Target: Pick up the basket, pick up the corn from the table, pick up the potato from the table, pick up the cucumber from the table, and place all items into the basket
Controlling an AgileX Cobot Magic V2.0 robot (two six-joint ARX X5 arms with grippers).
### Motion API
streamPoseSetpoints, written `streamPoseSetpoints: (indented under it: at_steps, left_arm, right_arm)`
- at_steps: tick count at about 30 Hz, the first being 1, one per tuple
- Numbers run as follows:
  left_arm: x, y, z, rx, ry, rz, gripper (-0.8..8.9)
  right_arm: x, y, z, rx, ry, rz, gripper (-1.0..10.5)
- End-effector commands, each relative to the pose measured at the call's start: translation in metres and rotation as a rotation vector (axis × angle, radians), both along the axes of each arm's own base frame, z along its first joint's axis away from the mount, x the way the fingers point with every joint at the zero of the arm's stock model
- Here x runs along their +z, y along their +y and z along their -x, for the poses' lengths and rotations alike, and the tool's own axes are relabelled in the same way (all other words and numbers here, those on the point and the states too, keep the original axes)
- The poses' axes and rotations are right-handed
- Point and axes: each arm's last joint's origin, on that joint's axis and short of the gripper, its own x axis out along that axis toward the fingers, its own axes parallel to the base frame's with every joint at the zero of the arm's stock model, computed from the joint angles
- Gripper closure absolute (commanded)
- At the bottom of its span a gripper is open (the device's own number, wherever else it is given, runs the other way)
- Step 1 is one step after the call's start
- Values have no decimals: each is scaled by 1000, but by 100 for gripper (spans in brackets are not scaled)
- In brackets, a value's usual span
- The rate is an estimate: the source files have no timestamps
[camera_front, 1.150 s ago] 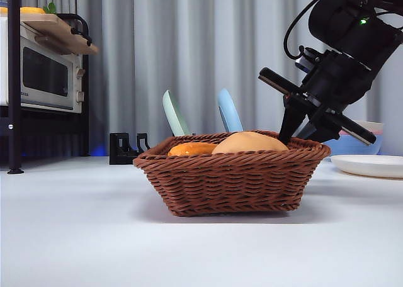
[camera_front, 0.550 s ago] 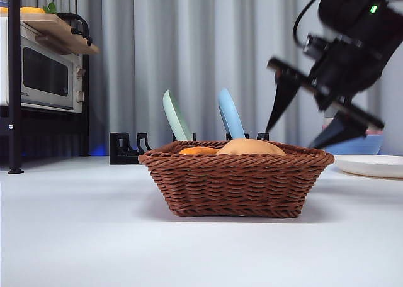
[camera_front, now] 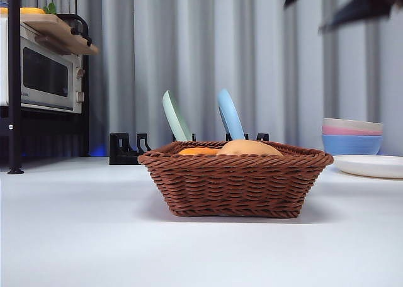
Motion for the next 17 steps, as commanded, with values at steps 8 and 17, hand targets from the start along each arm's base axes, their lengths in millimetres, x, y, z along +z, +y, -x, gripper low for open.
streamPoseSetpoints:
  at_steps: [8, 17]
  left_arm:
    - [-2, 17, 17, 5, 18, -15, 821]
    - [-71, 49, 56, 13, -16, 65, 821]
  right_arm:
    - [23, -21, 61, -32, -106, 186, 957]
    - [4, -29, 87, -32, -87, 228, 957]
